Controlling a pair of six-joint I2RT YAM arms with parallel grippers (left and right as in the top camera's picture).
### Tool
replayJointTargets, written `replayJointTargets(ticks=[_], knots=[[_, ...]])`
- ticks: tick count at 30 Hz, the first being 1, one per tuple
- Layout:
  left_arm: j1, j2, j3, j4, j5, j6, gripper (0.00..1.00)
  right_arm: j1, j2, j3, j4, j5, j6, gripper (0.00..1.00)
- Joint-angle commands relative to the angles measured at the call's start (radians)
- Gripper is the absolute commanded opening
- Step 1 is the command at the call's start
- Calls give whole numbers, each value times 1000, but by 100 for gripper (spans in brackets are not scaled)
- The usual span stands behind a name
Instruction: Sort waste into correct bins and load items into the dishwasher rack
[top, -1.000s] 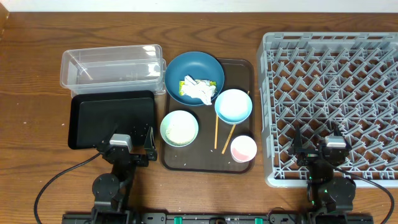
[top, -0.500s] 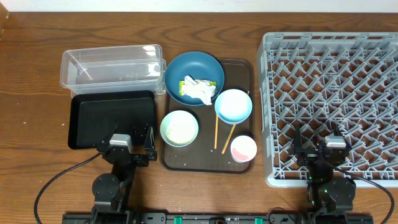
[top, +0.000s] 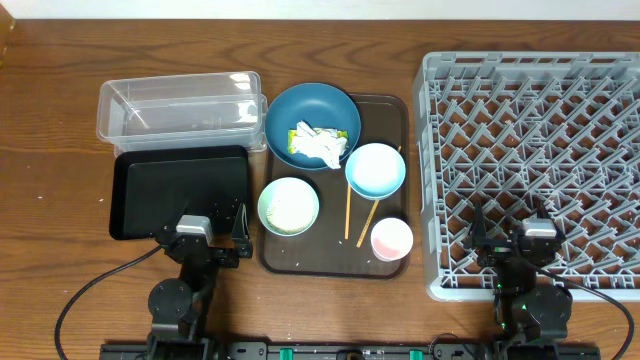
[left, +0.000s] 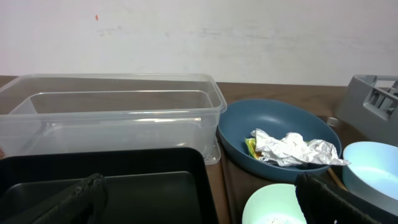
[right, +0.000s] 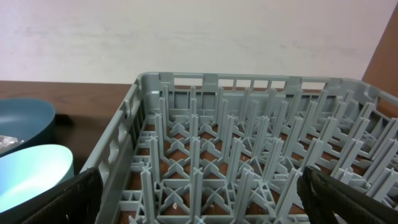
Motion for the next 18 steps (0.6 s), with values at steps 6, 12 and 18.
replayJointTargets(ticks=[6, 12, 18], knots=[[6, 8, -10, -44, 9, 6, 99, 8, 3, -3, 0, -3, 121, 99], [6, 88, 10, -63, 7, -18, 99, 8, 3, 16, -20, -24, 122, 99], [6, 242, 146, -166, 7, -54, 99, 8, 40, 139, -132, -26, 123, 99]])
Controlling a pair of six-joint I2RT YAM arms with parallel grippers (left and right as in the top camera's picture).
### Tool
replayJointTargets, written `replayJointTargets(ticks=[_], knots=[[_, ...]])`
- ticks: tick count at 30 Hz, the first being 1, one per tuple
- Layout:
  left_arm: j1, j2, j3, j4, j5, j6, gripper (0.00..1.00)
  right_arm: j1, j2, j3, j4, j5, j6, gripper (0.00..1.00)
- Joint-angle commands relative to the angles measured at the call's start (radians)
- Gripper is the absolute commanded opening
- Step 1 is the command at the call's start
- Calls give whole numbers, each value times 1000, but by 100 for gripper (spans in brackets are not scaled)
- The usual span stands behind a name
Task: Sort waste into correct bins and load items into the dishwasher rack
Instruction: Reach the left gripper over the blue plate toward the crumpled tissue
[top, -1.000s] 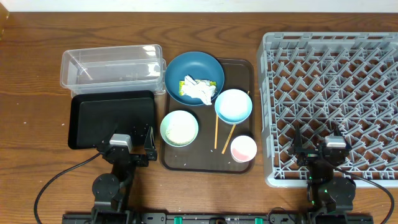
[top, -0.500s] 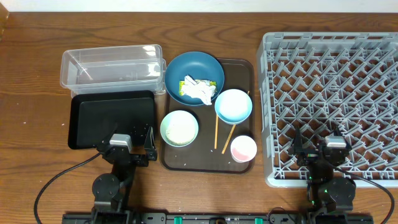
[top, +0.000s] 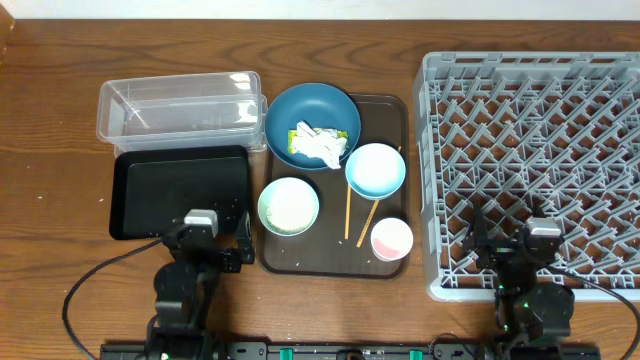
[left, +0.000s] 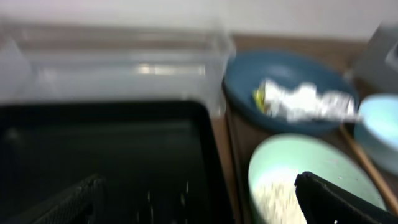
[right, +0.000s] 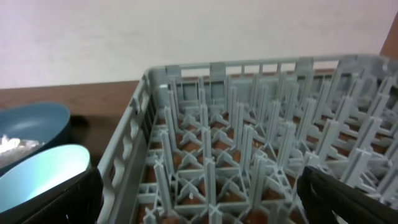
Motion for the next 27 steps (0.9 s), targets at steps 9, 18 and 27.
replayJointTargets(ticks=[9, 18, 27], knots=[[6, 398, 479, -364, 92, -46, 99, 8, 298, 386, -274, -66, 57, 99], [6, 677, 839, -750, 177, -46, 99, 8, 707, 760, -651, -144, -42, 99], [6, 704, 881, -805, 178, -47, 99, 8, 857, 858, -731, -150, -66, 99]])
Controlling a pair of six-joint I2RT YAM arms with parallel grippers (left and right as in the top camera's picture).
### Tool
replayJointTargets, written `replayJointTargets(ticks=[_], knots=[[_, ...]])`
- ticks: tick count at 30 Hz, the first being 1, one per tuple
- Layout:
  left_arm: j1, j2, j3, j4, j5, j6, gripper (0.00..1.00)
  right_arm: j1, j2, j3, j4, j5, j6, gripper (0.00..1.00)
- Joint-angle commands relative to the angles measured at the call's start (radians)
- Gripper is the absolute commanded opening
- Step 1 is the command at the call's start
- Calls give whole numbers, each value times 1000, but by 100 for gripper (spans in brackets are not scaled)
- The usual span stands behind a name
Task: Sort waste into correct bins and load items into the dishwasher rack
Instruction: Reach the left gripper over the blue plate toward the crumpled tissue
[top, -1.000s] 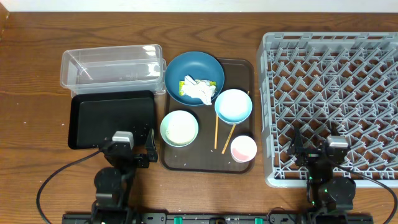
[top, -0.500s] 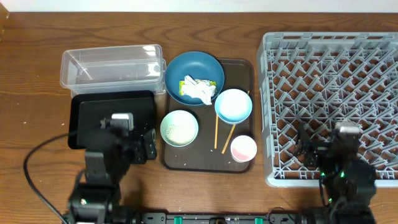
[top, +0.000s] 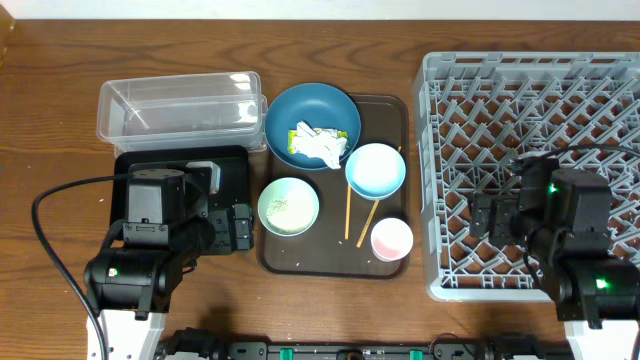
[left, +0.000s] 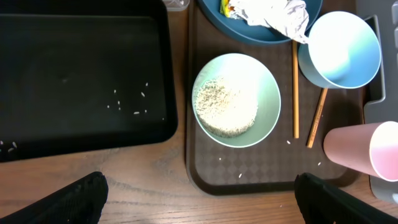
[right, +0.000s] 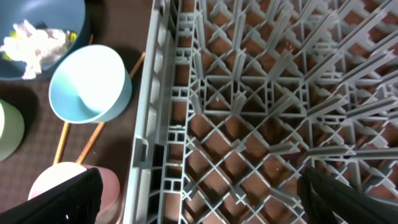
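Note:
A brown tray (top: 300, 255) holds a dark blue plate (top: 312, 112) with crumpled foil (top: 320, 143), a light blue bowl (top: 375, 170), a green bowl (left: 235, 99) of rice, a pink cup (top: 391, 239) and two chopsticks (top: 348, 215). The grey dishwasher rack (top: 540, 110) fills the right side. My left gripper (top: 228, 228) hangs open above the brown tray's front left corner, its camera looking straight down. Nothing sits between its fingers. My right gripper (top: 495, 215) hangs open over the rack's front left part, beside the pink cup (right: 62, 180).
A black tray bin (top: 180, 170) with a few rice grains lies left of the brown tray. A clear plastic bin (top: 180, 108) stands behind it. Bare wooden table runs along the front edge and the far left.
Both arms have risen and moved back from the front edge, and both wrist cameras now look straight down. No object has moved. Both grippers stay open.
Both arms sat low at the table's front edge, their cameras looking level across the bins and the rack. Then both cameras had tipped downward a little. Now the left is above the two trays' front edges and the right above the rack.

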Motion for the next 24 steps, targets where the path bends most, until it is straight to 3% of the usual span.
replayJointTargets(ticks=[1, 9, 19, 24], knots=[[6, 2, 21, 25, 16, -9, 99, 8, 11, 22, -4, -19, -21, 99], [-3, 108, 44, 279, 71, -28, 99, 8, 11, 21, -5, -19, -21, 99], [-90, 549, 339, 294, 63, -31, 97, 8, 11, 21, -5, -19, -21, 99], [-141, 731, 398, 346, 64, -31, 96, 8, 11, 21, -5, -19, -21, 99]])
